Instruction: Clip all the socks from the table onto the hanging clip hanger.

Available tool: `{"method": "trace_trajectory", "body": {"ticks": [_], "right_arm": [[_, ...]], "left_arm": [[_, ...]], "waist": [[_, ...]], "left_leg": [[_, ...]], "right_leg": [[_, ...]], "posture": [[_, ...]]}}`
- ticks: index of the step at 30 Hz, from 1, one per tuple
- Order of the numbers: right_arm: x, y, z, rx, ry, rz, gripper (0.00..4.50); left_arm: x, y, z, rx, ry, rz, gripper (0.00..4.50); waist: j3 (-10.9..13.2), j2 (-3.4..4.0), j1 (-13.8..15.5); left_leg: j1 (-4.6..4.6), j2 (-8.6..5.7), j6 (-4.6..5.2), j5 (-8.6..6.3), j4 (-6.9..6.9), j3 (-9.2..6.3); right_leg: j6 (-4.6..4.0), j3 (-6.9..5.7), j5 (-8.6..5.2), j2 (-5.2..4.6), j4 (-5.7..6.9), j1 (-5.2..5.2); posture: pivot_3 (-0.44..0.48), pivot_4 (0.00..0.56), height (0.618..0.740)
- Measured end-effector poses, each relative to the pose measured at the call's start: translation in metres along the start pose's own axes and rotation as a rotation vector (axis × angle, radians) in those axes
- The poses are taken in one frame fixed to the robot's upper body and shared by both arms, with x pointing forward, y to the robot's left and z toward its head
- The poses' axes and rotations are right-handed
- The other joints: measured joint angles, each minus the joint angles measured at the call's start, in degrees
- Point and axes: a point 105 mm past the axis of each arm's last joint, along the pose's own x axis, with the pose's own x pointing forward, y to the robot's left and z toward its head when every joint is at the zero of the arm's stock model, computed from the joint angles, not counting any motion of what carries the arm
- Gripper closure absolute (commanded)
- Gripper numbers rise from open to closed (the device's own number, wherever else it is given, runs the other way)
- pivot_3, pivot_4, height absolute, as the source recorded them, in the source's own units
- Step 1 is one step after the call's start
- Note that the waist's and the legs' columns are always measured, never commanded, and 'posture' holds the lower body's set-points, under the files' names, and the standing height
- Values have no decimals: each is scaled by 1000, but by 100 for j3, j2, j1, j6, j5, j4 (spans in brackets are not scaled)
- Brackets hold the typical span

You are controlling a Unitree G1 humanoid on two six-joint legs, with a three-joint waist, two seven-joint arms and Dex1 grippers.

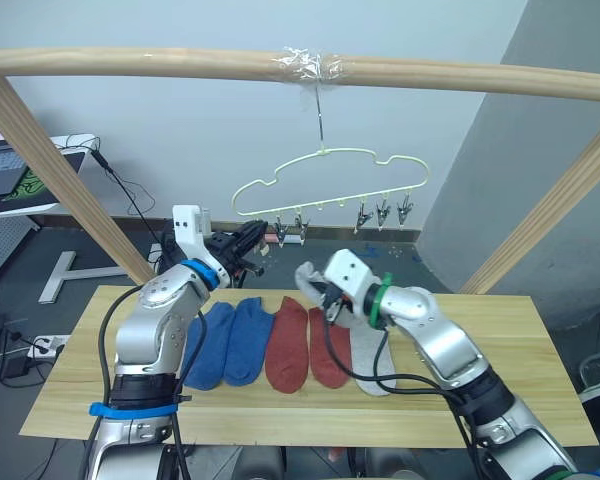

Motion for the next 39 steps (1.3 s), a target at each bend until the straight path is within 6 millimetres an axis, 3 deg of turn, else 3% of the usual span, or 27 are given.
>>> {"method": "trace_trajectory", "body": {"ticks": [4, 10, 14, 29, 39], "right_arm": [[15, 9, 9, -26, -31, 38, 4463], [32, 4, 4, -28, -17, 24, 4463], [36, 3, -1, -5, -9, 21, 4463], [47, 1, 26, -31, -86, 22, 4463], [47, -2, 28, -20, -92, 9, 4463]], "left_arm": [[-2, -2, -1, -57, 20, -15, 4500], [-3, -2, 4, -80, 54, -41, 4500], [-4, -2, 5, -89, 60, -48, 4500], [-3, -7, 3, -81, 68, -71, 4500], [-5, -7, 1, -70, 62, -78, 4500]], "waist": [[3, -5, 14], [5, -7, 18], [7, -6, 17], [8, -5, 19], [8, -4, 18]], "left_leg": [[-1, -1, 0, 0, 4, 0], [0, 0, -1, 0, 1, -10], [-3, -1, -2, 0, 0, -11], [-6, -1, -2, 0, 0, -21], [-9, -1, -3, 0, 0, -23]], "right_leg": [[-9, -2, 6, -3, 0, 1], [-11, -11, 6, -2, 2, 0], [-12, -12, 6, -3, 2, 0], [-12, -19, 6, -4, 3, 0], [-12, -21, 6, -6, 2, -1]], "posture": [[43, 131, 710], [46, 135, 710], [50, 134, 710], [54, 129, 710], [56, 124, 710]]}}
